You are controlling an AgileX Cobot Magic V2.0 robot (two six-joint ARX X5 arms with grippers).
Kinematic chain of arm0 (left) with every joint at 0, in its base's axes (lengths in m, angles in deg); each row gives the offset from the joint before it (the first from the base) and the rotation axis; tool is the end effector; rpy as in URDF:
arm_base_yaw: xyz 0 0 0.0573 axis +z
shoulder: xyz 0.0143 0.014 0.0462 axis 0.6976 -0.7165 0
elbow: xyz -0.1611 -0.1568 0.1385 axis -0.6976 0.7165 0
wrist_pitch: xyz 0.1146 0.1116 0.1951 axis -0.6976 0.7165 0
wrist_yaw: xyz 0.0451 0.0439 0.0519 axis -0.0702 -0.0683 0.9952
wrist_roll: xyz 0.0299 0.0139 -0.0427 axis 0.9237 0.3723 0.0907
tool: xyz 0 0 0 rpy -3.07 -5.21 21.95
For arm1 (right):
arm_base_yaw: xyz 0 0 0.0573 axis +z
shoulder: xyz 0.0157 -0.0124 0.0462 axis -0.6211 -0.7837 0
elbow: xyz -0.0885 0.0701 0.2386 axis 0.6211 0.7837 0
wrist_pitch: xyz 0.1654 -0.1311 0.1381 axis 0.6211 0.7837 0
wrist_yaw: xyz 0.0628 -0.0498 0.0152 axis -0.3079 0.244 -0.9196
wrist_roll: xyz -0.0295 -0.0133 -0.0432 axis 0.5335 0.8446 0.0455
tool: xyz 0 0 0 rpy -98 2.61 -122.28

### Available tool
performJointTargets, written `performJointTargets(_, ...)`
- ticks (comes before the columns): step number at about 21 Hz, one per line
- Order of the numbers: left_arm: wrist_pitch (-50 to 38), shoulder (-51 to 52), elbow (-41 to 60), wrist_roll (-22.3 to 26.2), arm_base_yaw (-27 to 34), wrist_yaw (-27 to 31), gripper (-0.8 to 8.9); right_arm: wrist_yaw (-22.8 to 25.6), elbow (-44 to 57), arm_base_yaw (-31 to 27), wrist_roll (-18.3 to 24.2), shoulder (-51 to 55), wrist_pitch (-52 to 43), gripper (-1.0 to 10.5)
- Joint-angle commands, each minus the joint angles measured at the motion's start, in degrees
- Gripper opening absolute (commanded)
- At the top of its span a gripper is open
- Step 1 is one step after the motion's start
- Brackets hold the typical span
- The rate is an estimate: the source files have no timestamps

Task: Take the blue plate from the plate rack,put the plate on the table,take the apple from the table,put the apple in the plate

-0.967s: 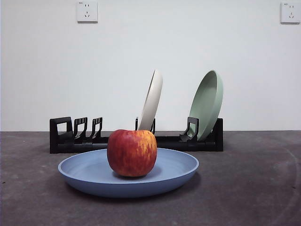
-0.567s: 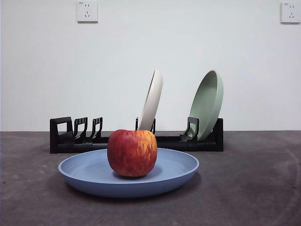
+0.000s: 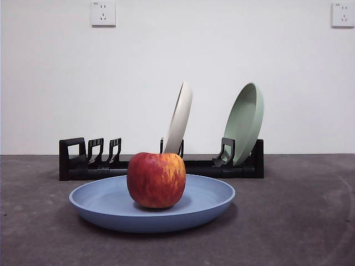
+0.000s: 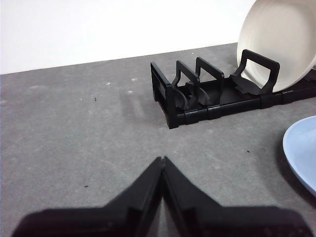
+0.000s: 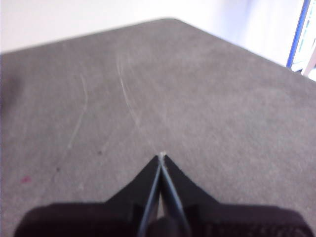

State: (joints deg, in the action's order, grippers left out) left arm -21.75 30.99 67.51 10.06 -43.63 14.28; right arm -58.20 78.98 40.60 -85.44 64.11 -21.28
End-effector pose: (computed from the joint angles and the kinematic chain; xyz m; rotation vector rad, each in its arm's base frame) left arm 0.0958 -0.0028 0.1527 0.0727 0.1537 -0.1339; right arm 0.0858 -0.0091 0.1583 0.1090 0.2482 -0.4221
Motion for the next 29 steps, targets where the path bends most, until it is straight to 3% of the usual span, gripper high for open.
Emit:
performJointTargets(1, -0.35, -0.24, 0.57, -0.39, 0.13, 0.0, -0.04, -1.11, 1.14, -0.33, 1.86, 0.13, -1.4, 0.0)
performJointTargets(7, -0.37, -0.28, 0.57, -0.39, 0.11, 0.0, -0.04, -18.05, 4.44, -0.39, 10.67, 0.13, -11.13, 0.0)
performJointTargets(9, -0.35, -0.31, 0.57, -0.39, 0.13, 0.0, -0.04, -20.28, 4.31, -0.39, 12.22, 0.13, -10.67, 0.0)
performJointTargets(29, -0.37, -0.66, 0.57, -0.39, 0.11, 0.0, -0.04, -21.29, 4.31, -0.39, 10.45, 0.09, -10.86, 0.0)
